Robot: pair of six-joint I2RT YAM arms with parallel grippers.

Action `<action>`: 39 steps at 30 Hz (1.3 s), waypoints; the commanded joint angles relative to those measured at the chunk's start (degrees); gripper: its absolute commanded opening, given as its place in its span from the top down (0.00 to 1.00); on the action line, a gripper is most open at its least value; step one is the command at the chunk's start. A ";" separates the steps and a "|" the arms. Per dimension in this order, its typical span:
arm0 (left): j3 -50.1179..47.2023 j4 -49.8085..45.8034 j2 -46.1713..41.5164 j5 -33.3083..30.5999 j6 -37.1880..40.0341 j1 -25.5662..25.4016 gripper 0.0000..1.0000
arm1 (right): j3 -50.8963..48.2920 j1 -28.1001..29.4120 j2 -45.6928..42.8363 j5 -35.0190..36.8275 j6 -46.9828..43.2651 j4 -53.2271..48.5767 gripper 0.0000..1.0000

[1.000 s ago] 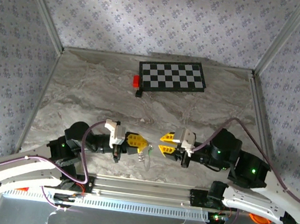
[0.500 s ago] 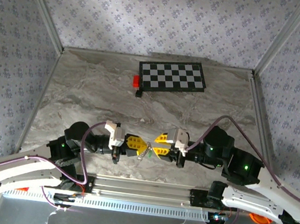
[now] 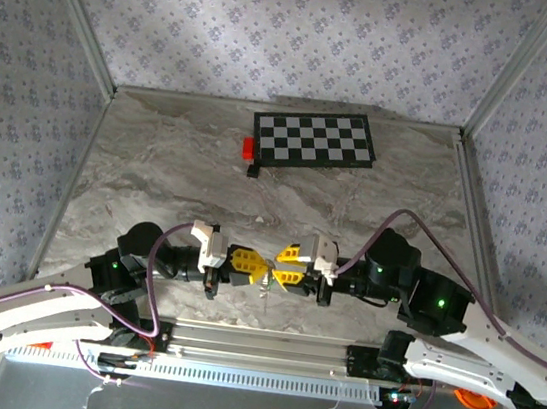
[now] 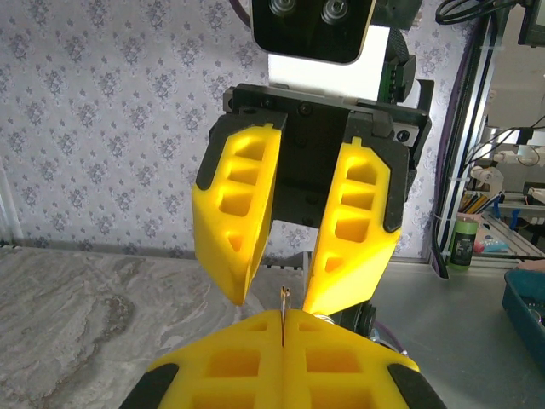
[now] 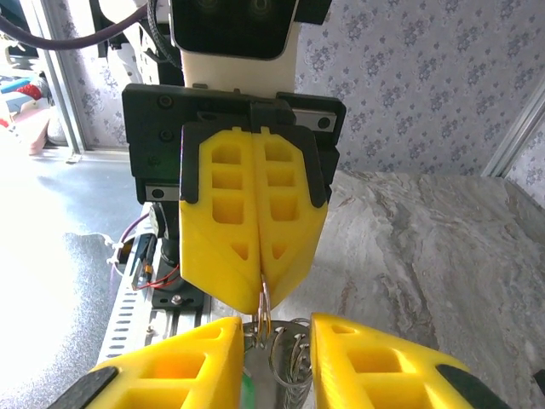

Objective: Put the keys on the keyring

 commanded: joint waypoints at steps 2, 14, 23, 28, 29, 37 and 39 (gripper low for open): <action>1.18 3.20 -0.62 1.41 0.16 -0.38 1.00 | -0.83 0.02 0.25 -0.88 0.92 1.77 0.76; 0.81 2.58 -0.47 0.44 0.60 -0.43 1.00 | -1.55 0.05 0.79 -0.68 1.03 2.54 0.93; 2.88 -10.31 -2.16 -5.89 5.17 -0.56 0.81 | 3.15 0.05 2.19 5.18 -1.78 -7.44 1.00; 7.32 -21.62 -2.92 -7.35 7.95 -0.56 0.77 | 8.88 0.18 5.81 7.80 -5.26 -19.57 1.00; 8.11 -23.43 -2.80 -7.60 8.44 -0.51 0.77 | 9.93 0.18 6.67 8.15 -5.77 -21.77 1.00; 9.32 -23.70 -1.11 -6.00 8.40 -0.52 0.75 | 16.84 0.49 10.89 7.58 -7.16 -29.70 1.00; 8.55 -21.22 -0.57 -5.06 7.66 -0.55 0.74 | 17.98 0.48 12.08 6.85 -6.51 -31.21 1.00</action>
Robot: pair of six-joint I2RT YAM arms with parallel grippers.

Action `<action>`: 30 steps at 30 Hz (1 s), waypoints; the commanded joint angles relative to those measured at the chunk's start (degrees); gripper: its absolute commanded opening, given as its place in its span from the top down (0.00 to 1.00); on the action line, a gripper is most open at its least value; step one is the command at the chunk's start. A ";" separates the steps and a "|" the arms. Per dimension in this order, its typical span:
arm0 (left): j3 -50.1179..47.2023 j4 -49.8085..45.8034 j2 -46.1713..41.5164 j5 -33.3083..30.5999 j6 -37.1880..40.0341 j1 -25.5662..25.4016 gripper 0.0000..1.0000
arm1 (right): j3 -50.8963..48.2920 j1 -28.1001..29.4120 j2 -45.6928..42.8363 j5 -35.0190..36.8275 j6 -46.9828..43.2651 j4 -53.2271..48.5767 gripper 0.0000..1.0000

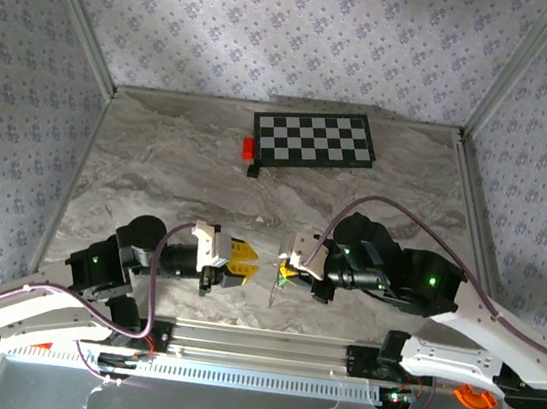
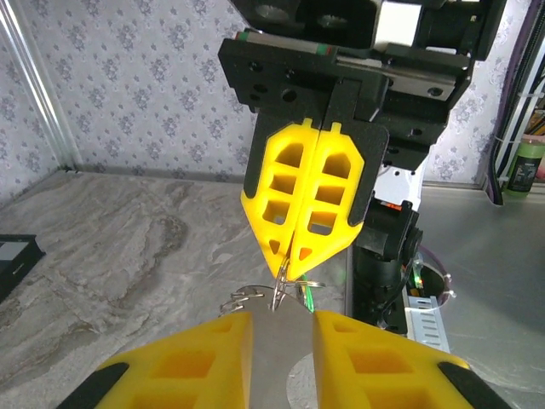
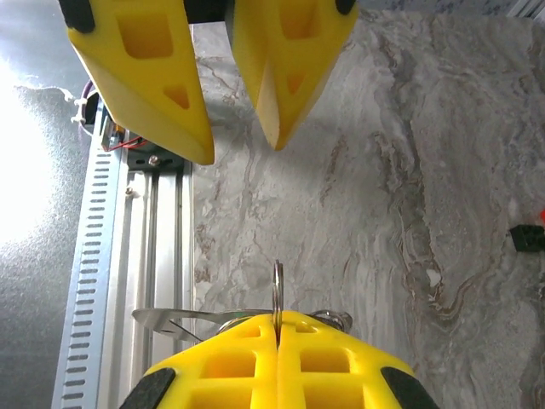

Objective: Put the keys on the keyring

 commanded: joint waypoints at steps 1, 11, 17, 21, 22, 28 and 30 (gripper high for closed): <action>0.13 2.93 1.01 1.96 -0.32 -0.39 0.74 | 3.79 0.31 1.32 -0.69 -0.41 -4.64 1.00; -0.37 6.22 4.92 3.59 -1.02 -0.47 0.73 | 6.75 0.25 4.89 -2.61 -0.10 -7.10 1.00; -0.25 6.04 6.06 3.32 -0.59 -0.47 0.74 | 7.16 0.24 5.27 -3.55 0.05 -7.10 1.00; -0.18 5.98 6.97 3.43 -0.37 -0.47 0.75 | 7.52 0.12 5.29 -4.37 0.11 -6.92 1.00; -0.25 6.15 7.18 3.43 -0.29 -0.47 0.75 | 7.60 0.16 5.29 -4.57 0.13 -6.92 1.00; -0.25 6.75 7.56 3.12 -0.07 -0.46 0.85 | 7.83 0.16 5.53 -5.10 0.15 -6.84 1.00; -0.23 6.82 7.53 3.11 0.04 -0.47 0.93 | 7.76 0.25 5.63 -5.12 0.08 -7.02 1.00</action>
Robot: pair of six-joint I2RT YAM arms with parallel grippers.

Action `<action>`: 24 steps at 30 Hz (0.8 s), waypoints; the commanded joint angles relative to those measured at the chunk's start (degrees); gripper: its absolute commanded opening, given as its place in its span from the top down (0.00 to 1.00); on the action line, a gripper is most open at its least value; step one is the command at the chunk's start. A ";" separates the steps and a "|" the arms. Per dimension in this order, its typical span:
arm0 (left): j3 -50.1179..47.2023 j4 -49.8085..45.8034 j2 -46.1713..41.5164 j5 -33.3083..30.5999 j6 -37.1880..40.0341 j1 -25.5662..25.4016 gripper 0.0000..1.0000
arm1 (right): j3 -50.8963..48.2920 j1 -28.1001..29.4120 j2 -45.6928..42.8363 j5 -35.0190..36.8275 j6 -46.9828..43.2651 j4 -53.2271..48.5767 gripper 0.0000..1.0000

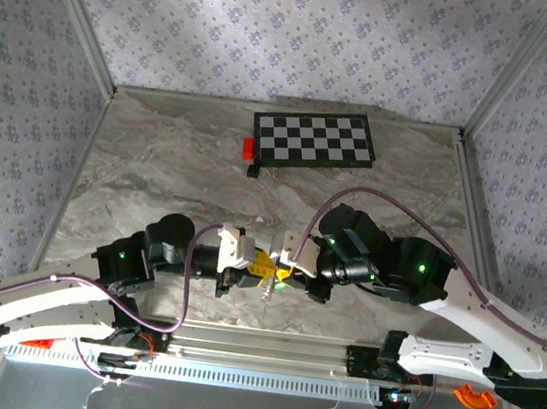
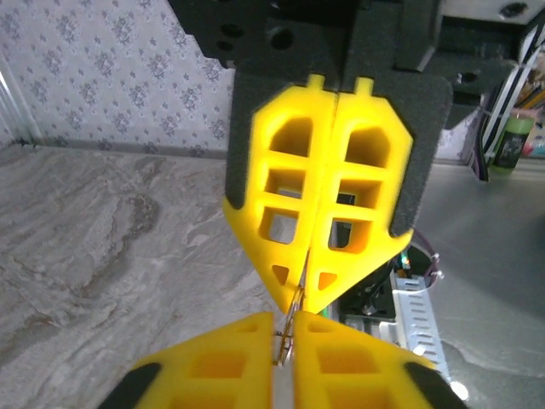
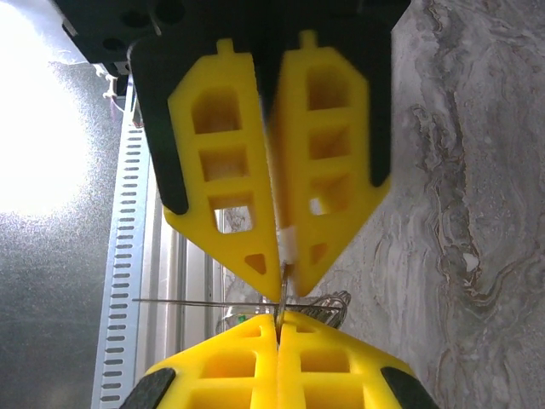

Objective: Put the keys on the keyring

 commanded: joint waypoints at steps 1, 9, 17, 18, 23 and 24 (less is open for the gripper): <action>-0.03 2.86 -0.06 0.33 0.32 -0.23 0.96 | 1.96 0.25 0.18 -1.77 0.03 -0.42 1.00; -0.04 3.71 -0.65 1.36 0.00 -0.21 1.00 | 1.57 0.55 -0.54 -0.79 0.74 1.00 1.00; -2.94 13.35 -2.71 4.26 -3.53 -0.15 1.00 | -5.17 0.40 -6.89 -1.85 5.86 11.98 0.80; -3.17 14.62 -2.84 4.49 -3.90 -0.22 1.00 | -6.08 0.41 -8.03 -2.67 6.46 13.94 0.78; -3.57 17.40 -3.39 5.88 -4.81 -0.17 1.00 | -9.63 0.25 -10.77 -4.70 8.09 17.16 0.76; -3.72 17.87 -3.46 6.15 -5.03 -0.23 1.00 | -10.05 0.16 -11.05 -5.11 8.60 17.29 0.76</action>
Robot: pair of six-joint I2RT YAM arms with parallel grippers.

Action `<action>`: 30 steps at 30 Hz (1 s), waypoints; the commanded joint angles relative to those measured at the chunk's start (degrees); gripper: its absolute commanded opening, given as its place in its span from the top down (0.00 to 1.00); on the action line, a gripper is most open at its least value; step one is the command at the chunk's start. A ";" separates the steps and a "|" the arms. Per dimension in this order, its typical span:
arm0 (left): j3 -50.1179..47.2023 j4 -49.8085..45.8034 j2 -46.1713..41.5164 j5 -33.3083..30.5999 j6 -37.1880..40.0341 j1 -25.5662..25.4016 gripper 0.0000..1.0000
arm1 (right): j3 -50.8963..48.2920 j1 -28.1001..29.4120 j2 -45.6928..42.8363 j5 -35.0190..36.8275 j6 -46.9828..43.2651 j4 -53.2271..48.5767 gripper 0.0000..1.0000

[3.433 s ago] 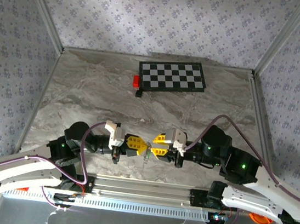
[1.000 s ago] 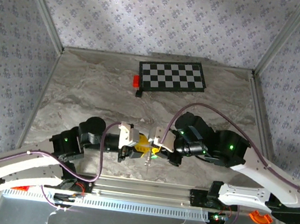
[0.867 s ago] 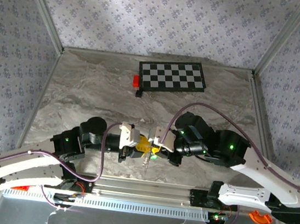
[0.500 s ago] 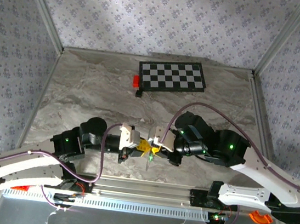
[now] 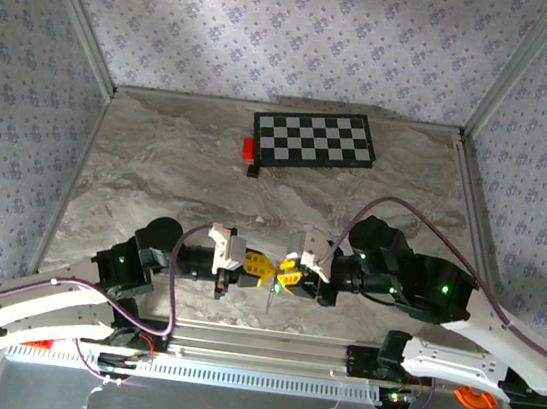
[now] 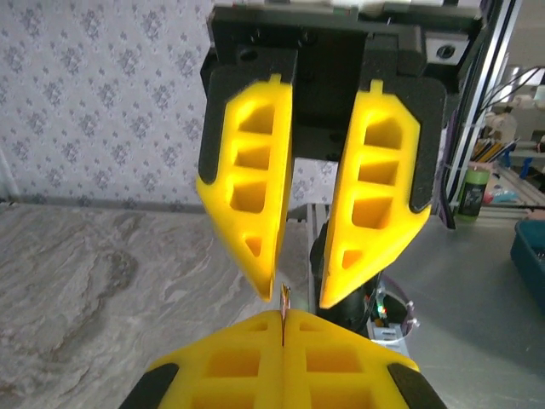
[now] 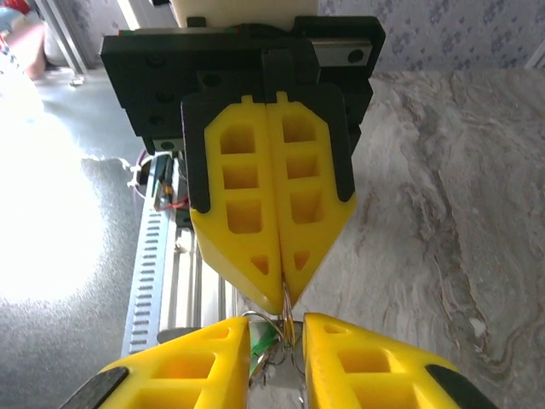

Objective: Put the keys on the keyring

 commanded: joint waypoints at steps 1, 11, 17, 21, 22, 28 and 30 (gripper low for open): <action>0.06 6.84 -1.47 2.66 -1.75 -0.14 1.00 | -1.68 -0.12 -1.38 -2.30 2.79 4.02 0.74; -1.99 13.51 -2.00 3.69 -3.87 -0.23 1.00 | -6.19 -0.98 -4.28 -3.30 5.01 11.47 0.79; -2.04 15.00 -1.43 4.03 -4.05 -0.22 1.00 | -8.44 -1.31 -6.11 -3.24 5.67 15.66 0.85; -2.00 15.17 -0.94 4.12 -4.16 -0.22 1.00 | -9.59 -1.46 -6.60 -3.89 6.18 17.21 0.90; -2.07 15.18 -0.91 4.08 -4.18 -0.23 1.00 | -9.76 -1.51 -6.59 -3.86 6.14 17.27 0.94; -1.58 13.19 -1.16 3.45 -3.42 -0.22 1.00 | -9.86 -1.90 -6.98 -3.13 5.71 17.06 1.00; -0.95 10.65 -1.45 3.00 -2.43 -0.19 1.00 | -9.62 -1.99 -7.00 -2.45 5.53 16.99 1.00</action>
